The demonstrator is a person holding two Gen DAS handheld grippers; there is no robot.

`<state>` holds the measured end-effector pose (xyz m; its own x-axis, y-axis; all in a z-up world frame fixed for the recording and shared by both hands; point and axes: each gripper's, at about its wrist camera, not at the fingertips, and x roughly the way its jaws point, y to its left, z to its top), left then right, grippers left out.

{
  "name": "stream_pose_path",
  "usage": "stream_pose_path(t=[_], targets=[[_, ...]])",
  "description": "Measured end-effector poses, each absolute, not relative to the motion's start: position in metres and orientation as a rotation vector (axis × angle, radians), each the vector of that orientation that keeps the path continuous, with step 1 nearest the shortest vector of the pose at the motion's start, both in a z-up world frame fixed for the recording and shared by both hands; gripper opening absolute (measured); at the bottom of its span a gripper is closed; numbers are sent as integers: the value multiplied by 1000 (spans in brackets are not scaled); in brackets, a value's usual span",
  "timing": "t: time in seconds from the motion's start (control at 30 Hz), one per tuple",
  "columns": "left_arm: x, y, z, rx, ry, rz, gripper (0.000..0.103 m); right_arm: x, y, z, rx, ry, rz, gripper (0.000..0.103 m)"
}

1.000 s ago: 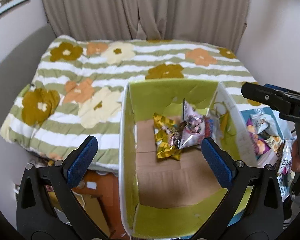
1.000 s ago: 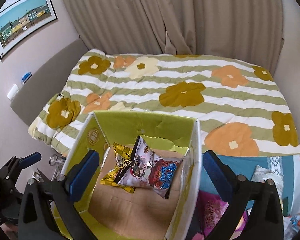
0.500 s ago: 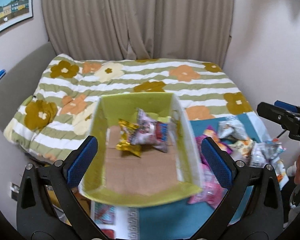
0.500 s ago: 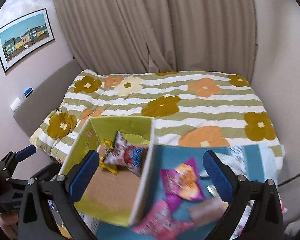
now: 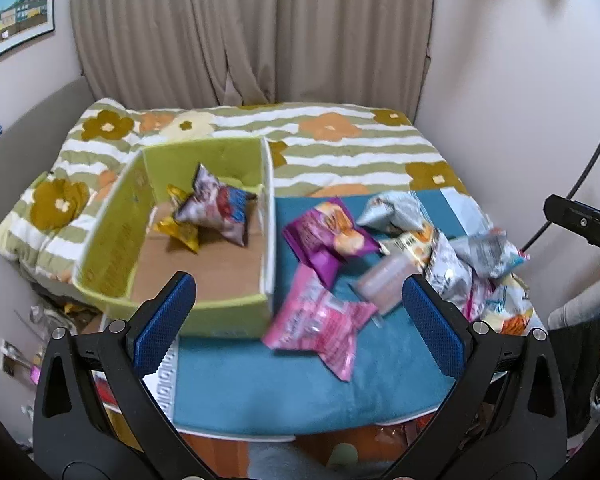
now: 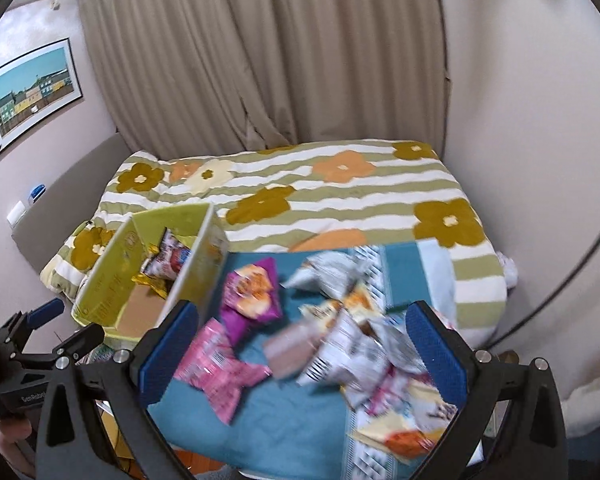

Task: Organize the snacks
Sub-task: 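Move both tools back toward the snack pile, then grasp the pink wafer pack with the left tool while the right tool grasps the Oishi cheese chips bag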

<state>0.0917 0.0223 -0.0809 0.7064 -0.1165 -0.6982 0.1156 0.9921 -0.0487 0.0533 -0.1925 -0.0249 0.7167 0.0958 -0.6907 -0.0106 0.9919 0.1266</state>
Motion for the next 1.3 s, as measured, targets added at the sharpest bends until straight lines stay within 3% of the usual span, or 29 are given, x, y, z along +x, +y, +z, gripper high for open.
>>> stream_pose_path(t=[0.53,1.07,1.13,1.2,1.3], targets=[[104,-53,-200,319,827,-116,103,-5,-260,-141,294,872,-98,103],[160,-66,-273,484,970,-152,102,-1,-279,-184,437,902,-217,103],[162,-66,-278,498,984,-153,98,1,-280,-187,448,909,-223,103],[164,-64,-282,493,1012,-163,79,3,-282,-189,457,914,-235,103],[167,-60,-286,475,1041,-176,76,6,-288,-195,485,924,-252,103]])
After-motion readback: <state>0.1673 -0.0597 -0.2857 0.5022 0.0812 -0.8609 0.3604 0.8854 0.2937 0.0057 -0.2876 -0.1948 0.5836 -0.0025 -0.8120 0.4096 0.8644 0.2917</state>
